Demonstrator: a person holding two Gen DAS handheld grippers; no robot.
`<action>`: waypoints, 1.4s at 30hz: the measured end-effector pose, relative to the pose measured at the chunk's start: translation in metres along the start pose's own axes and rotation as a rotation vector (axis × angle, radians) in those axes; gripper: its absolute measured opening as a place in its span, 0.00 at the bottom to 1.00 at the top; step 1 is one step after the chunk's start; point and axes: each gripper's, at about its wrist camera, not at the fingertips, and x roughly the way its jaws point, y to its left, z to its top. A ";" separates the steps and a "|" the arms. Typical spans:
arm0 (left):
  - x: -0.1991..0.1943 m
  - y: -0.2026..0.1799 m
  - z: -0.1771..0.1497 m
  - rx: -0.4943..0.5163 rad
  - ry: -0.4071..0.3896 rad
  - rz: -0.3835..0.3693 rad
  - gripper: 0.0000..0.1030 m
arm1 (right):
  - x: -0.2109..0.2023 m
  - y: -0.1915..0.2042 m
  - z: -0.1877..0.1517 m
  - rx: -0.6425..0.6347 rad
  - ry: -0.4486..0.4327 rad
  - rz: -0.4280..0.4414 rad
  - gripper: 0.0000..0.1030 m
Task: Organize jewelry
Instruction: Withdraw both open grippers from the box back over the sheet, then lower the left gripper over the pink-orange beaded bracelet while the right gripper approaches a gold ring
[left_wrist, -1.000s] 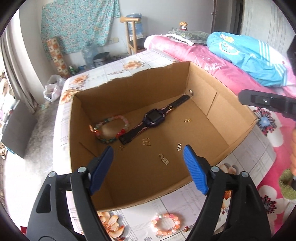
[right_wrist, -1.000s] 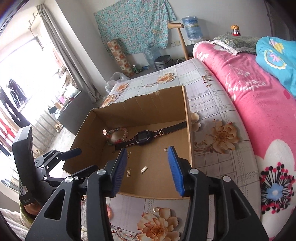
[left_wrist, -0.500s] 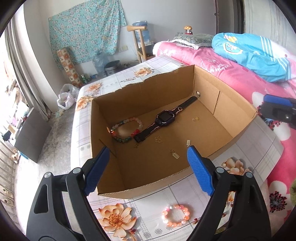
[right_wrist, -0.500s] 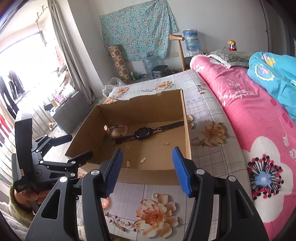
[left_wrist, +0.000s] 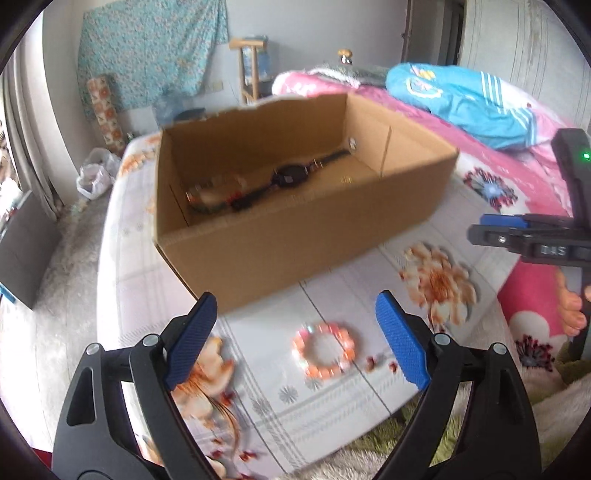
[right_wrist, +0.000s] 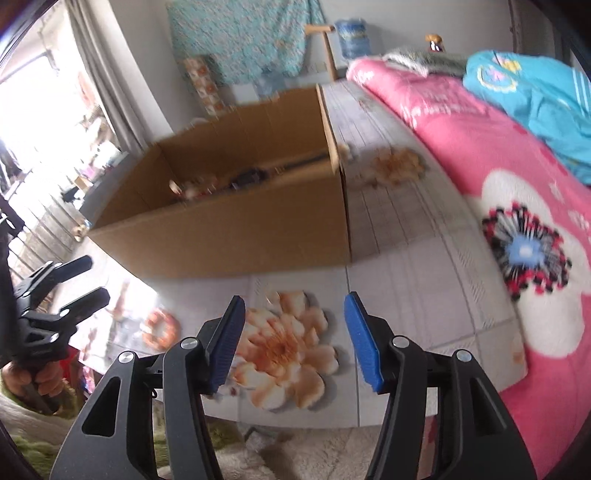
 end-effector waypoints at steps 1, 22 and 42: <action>0.005 -0.003 -0.005 -0.002 0.019 -0.007 0.81 | 0.007 0.001 -0.003 -0.006 0.015 -0.022 0.53; 0.065 -0.013 -0.040 -0.022 0.138 0.038 0.92 | 0.048 0.033 -0.003 -0.127 -0.018 -0.157 0.72; 0.066 -0.013 -0.039 -0.026 0.123 0.043 0.93 | 0.068 0.046 0.009 -0.166 0.011 -0.241 0.64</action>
